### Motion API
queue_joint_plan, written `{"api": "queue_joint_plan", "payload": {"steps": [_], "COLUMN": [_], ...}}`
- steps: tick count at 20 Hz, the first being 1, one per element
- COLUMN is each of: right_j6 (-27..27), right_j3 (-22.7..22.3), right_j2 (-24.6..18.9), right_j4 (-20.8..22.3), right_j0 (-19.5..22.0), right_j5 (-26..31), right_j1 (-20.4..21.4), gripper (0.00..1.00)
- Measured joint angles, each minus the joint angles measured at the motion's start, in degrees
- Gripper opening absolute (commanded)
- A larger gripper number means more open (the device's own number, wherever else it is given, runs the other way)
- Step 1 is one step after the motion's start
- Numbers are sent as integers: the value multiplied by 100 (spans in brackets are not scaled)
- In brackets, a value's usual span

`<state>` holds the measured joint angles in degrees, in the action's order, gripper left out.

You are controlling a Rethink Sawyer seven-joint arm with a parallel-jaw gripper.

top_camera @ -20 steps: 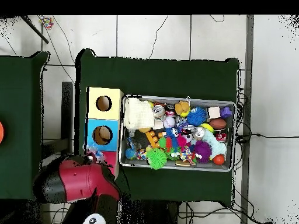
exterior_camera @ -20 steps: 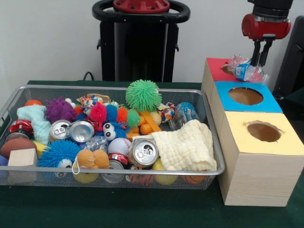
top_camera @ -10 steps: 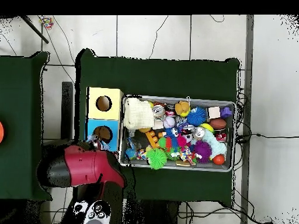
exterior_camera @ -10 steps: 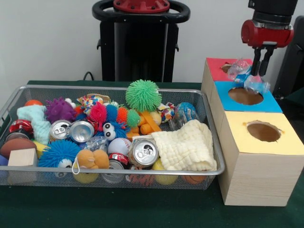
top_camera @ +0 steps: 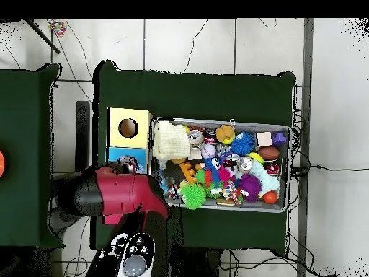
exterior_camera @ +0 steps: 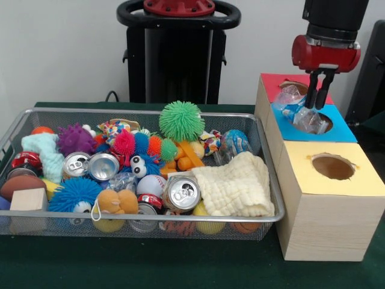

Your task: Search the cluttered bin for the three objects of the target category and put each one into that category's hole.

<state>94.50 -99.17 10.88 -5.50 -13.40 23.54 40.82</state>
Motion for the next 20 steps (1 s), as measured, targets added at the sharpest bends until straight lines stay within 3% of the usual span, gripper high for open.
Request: {"api": "queue_joint_plan", "payload": {"steps": [20], "right_j6": [0], "right_j3": [168], "right_j2": [1], "right_j4": [-18], "right_j0": [28], "right_j5": [137], "right_j1": [-107], "gripper": [0]}}
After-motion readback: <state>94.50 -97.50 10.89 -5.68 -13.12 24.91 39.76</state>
